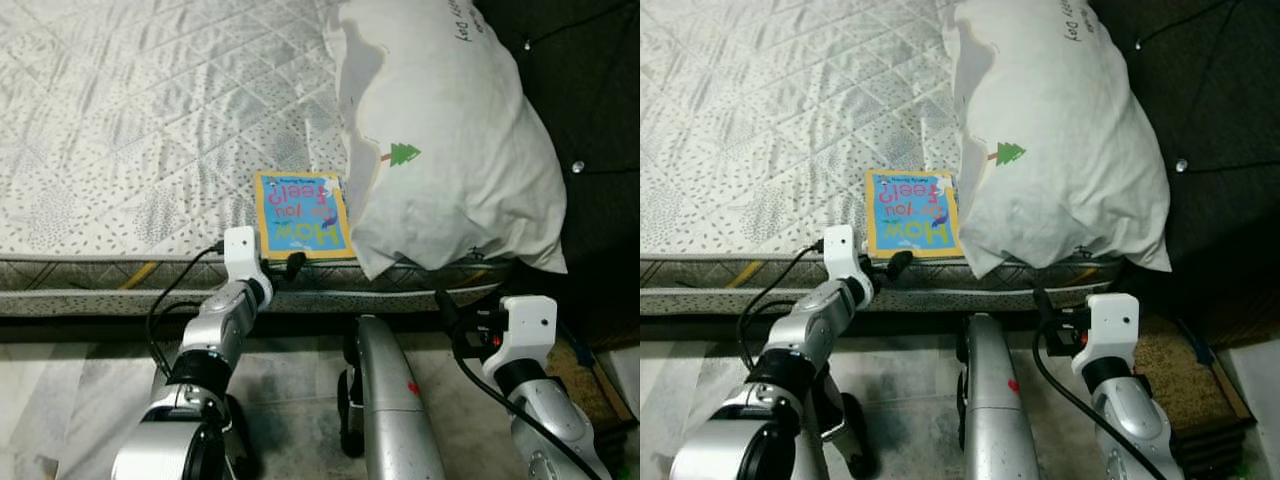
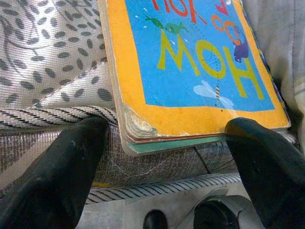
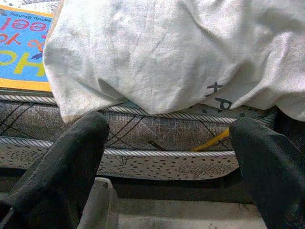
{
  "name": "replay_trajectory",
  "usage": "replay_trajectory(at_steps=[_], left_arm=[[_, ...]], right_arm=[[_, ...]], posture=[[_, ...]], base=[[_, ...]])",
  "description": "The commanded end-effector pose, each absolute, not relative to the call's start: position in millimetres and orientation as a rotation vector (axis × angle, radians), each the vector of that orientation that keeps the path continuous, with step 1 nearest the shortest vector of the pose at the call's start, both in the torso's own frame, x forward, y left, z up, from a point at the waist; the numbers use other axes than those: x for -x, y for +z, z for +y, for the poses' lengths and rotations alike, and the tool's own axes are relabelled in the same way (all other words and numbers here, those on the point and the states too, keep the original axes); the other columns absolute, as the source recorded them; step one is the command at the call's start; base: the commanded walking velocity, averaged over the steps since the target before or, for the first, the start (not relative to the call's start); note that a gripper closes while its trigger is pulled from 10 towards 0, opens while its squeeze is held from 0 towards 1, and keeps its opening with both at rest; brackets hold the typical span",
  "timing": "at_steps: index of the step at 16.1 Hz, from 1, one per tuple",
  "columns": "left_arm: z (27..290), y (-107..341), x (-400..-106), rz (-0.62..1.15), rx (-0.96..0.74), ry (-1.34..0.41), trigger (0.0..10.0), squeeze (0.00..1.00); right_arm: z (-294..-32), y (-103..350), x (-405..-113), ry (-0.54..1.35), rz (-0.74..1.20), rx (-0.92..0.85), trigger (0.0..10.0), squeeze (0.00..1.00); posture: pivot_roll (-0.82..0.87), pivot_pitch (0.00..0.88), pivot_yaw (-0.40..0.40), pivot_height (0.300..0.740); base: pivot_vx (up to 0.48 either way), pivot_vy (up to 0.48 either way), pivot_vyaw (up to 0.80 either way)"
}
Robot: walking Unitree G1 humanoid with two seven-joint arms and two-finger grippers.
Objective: Clean up the room
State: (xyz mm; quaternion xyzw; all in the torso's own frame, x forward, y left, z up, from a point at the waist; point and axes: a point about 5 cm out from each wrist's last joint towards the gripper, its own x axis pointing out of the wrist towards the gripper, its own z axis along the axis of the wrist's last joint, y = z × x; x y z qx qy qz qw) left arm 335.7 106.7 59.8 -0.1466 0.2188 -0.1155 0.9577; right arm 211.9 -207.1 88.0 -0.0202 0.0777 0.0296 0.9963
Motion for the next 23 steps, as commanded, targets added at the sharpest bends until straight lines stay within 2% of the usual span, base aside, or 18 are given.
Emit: replay_trajectory(at_steps=[1,4,6,7,14,23], left_arm=[[106,58,-333,0.45,0.274,-0.254,10.0,0.0],[88,48,-321,0.486,0.225,-0.368,10.0,0.0],[82,42,-315,0.517,0.22,-0.349,10.0,0.0],[87,38,-314,0.536,0.246,-0.262,10.0,0.0],[100,39,-317,0.559,0.419,-0.062,10.0,0.0],[135,59,-339,0.461,0.393,0.075,10.0,0.0]], right_arm=[[-212,84,-208,0.047,0.177,0.054,10.0,0.0],[-212,84,-209,0.05,0.178,0.054,10.0,0.0],[-212,84,-209,0.052,0.179,0.054,10.0,0.0],[-212,83,-209,0.051,0.18,0.053,10.0,0.0],[-212,82,-208,0.056,0.188,0.048,10.0,0.0],[-213,81,-207,0.051,0.192,0.048,10.0,0.0]], posture=[[-0.19,0.228,-0.083,0.552],[-0.18,0.23,-0.085,0.552],[-0.18,0.229,-0.085,0.552],[-0.19,0.229,-0.083,0.552],[-0.18,0.232,-0.085,0.552],[-0.19,0.234,-0.085,0.552]], base=[[0.0,0.0,0.0],[0.0,0.0,0.0],[0.0,0.0,0.0],[0.0,0.0,0.0],[0.0,0.0,0.0],[0.0,0.0,0.0]])
